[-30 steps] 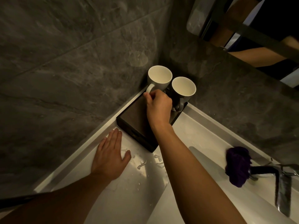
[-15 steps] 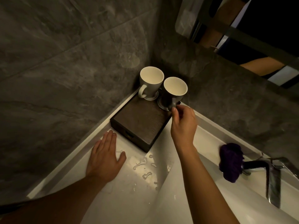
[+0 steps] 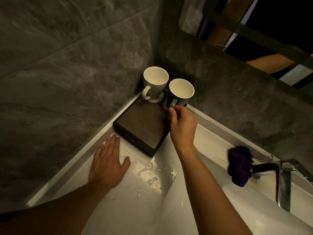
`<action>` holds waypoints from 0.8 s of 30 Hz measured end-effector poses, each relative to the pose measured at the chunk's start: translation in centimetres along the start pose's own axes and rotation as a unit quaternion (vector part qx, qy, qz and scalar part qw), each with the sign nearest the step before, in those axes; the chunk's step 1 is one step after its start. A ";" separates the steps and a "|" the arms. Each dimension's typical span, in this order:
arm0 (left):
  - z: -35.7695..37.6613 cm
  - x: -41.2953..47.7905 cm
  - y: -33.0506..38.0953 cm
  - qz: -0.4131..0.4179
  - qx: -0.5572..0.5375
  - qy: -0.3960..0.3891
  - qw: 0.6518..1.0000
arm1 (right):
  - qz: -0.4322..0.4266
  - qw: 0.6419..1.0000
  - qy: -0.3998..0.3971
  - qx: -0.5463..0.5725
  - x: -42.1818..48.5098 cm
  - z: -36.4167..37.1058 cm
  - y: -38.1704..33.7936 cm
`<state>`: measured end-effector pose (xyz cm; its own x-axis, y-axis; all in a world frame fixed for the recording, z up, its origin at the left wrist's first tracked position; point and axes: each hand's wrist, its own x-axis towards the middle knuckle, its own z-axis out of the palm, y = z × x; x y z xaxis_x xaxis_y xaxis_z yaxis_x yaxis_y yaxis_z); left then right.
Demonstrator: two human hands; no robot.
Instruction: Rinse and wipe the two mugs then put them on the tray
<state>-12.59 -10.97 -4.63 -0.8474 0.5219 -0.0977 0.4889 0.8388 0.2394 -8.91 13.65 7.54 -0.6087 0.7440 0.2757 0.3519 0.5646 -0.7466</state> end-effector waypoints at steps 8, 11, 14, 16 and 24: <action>-0.1 -0.1 0.0 -0.001 0.004 -0.001 1.000 | -0.009 1.000 0.013 -0.006 0.1 0.8 -0.5; 0.0 0.0 0.0 -0.001 -0.004 -0.001 1.000 | -0.011 1.000 0.013 -0.005 0.0 0.7 -0.5; 0.0 0.0 0.0 -0.001 0.000 0.000 1.000 | -0.002 1.000 0.009 -0.006 0.1 0.8 -0.7; 0.0 0.0 -0.1 0.000 -0.002 0.001 1.000 | 0.004 1.000 0.004 -0.007 0.3 0.9 -0.9; -0.2 -0.2 0.0 0.000 -0.002 -0.006 1.000 | 0.018 0.999 -0.043 -0.022 -0.4 -0.4 -0.8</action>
<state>-12.44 -11.09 -4.42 -0.8445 0.5244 -0.1089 0.4890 0.8378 0.2428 -8.62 13.04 8.22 -0.6531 0.7319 0.1943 0.4051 0.5544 -0.7270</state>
